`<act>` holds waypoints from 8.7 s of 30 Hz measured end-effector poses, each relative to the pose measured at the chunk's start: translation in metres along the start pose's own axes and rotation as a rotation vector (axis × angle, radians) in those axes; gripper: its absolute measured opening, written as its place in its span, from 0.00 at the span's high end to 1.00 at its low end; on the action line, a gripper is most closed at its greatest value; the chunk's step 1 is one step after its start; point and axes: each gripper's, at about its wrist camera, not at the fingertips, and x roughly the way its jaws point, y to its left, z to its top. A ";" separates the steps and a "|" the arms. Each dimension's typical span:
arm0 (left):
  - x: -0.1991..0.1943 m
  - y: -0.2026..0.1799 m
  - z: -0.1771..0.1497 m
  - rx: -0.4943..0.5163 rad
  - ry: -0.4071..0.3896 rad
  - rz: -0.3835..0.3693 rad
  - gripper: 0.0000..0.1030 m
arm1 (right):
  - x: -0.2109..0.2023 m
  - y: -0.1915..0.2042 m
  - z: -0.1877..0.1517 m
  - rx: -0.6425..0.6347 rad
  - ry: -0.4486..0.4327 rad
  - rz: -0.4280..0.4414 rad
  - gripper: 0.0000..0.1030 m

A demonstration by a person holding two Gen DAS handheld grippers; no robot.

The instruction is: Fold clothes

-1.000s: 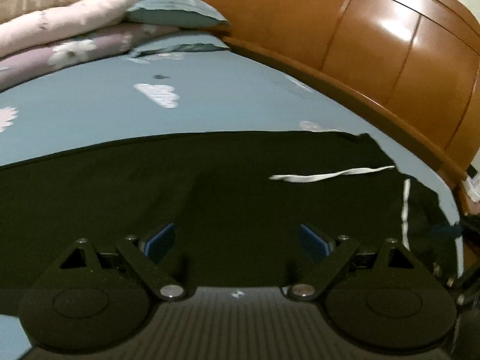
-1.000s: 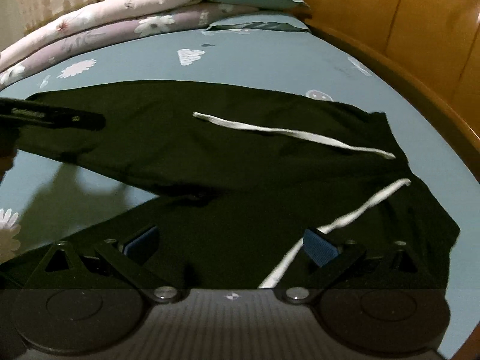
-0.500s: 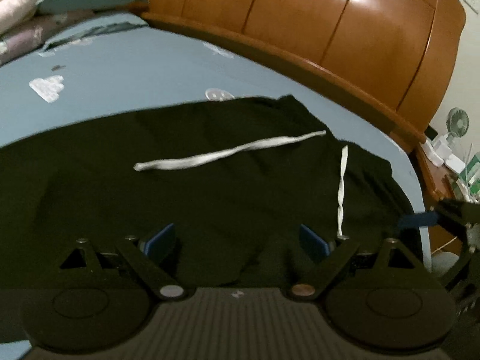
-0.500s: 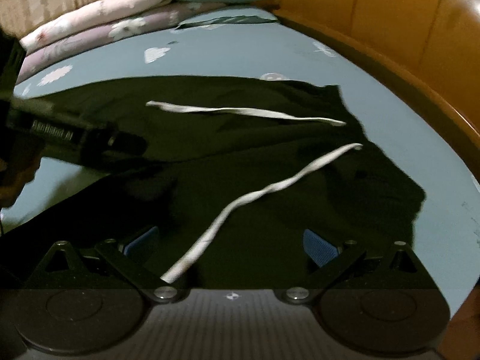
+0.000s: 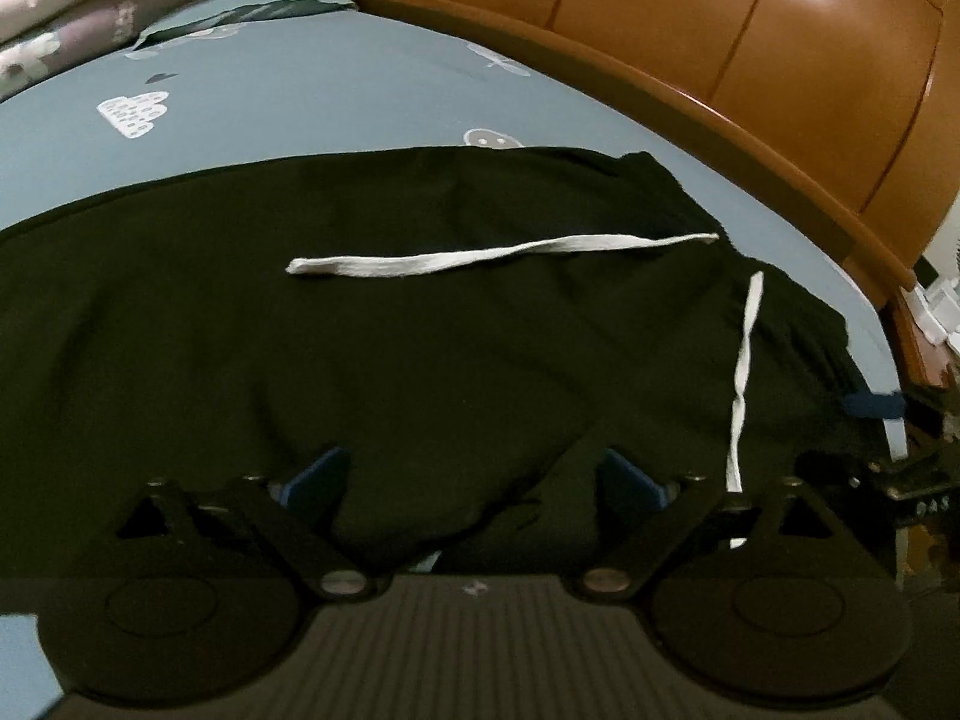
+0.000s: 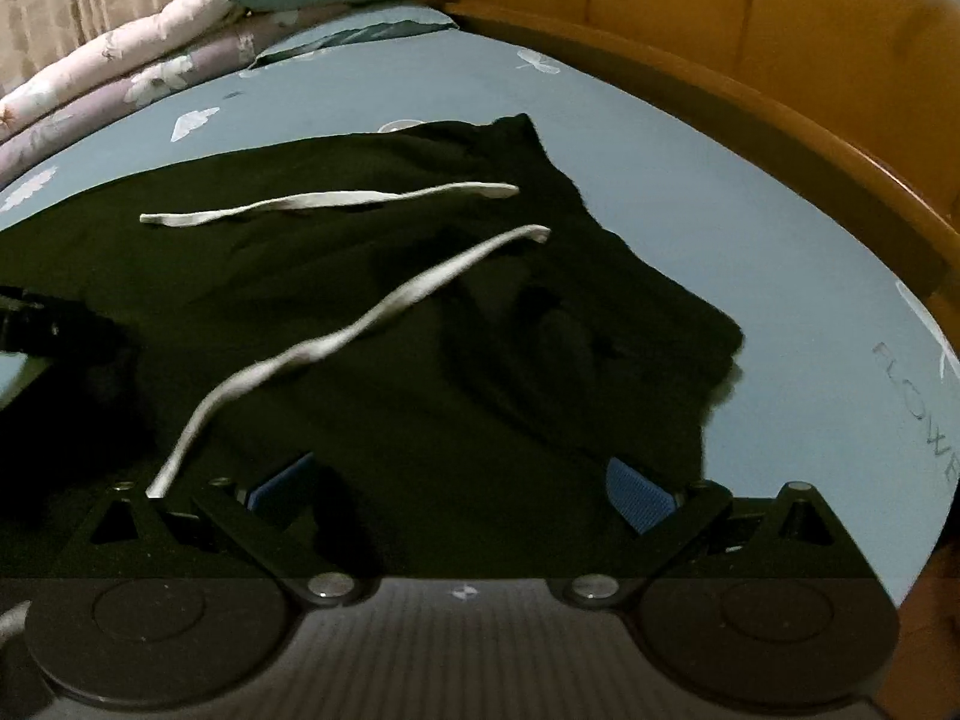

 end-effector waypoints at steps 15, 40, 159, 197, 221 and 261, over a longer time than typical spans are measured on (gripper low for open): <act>-0.047 0.015 0.011 -0.084 -0.148 0.206 0.04 | 0.025 0.051 0.076 -0.198 -0.137 0.270 0.00; -0.052 0.042 -0.001 -0.127 -0.173 0.221 0.04 | 0.104 0.058 0.125 -0.185 0.064 0.335 0.00; -0.114 0.005 -0.046 0.168 -0.169 -0.223 0.03 | -0.113 0.014 0.038 0.034 -0.054 -0.027 0.27; 0.024 -0.009 0.123 0.370 -0.096 -0.080 0.15 | 0.198 -0.050 0.247 -0.313 0.116 0.642 0.49; 0.117 -0.038 0.181 0.894 0.037 -0.324 0.14 | 0.093 0.005 0.227 -0.688 -0.068 0.559 0.83; 0.085 -0.046 0.138 1.041 0.015 -0.240 0.81 | 0.184 0.048 0.267 -0.866 0.244 0.723 0.52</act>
